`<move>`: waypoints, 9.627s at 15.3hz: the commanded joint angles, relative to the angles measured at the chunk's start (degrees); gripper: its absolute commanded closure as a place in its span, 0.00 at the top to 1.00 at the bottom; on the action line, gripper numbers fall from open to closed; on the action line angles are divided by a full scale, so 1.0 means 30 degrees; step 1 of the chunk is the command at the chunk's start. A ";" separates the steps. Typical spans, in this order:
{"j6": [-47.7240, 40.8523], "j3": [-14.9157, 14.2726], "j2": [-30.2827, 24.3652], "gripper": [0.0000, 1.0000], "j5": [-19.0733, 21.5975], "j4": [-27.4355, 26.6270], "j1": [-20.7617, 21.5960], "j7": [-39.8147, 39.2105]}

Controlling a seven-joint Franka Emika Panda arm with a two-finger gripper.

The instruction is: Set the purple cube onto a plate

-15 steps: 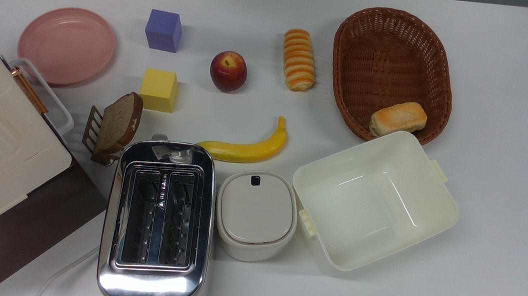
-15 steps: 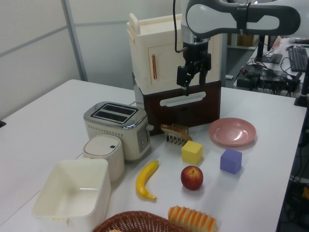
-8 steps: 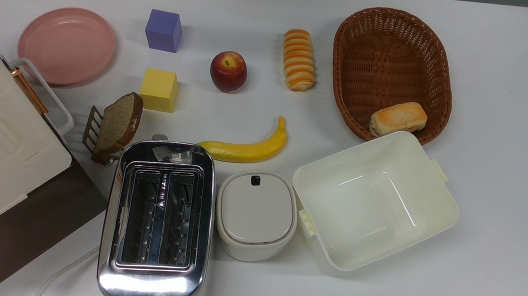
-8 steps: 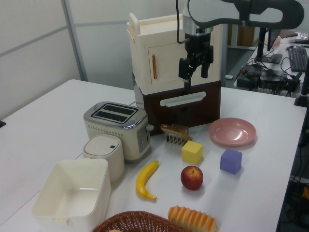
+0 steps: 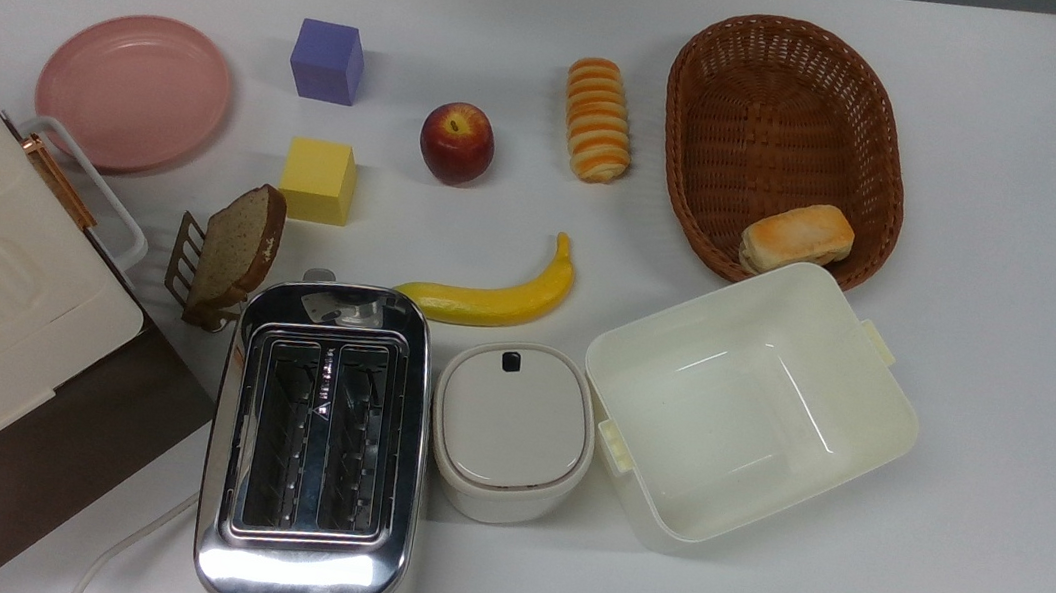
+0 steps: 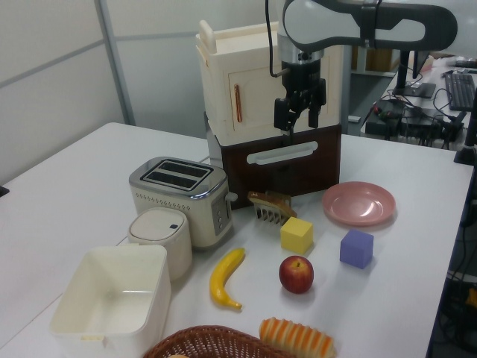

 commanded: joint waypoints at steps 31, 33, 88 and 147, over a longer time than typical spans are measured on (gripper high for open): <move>0.5968 -1.0417 -0.6478 1.00 -0.4226 -1.1947 1.0509 0.3796; 0.5707 -1.0651 -0.6332 1.00 -0.4226 -1.1744 1.0451 0.3593; 1.1153 0.2289 -0.3052 1.00 -0.4841 -1.5991 -0.4457 0.0487; 1.3322 0.2795 0.2255 1.00 -0.3640 -0.9457 -0.9091 0.2067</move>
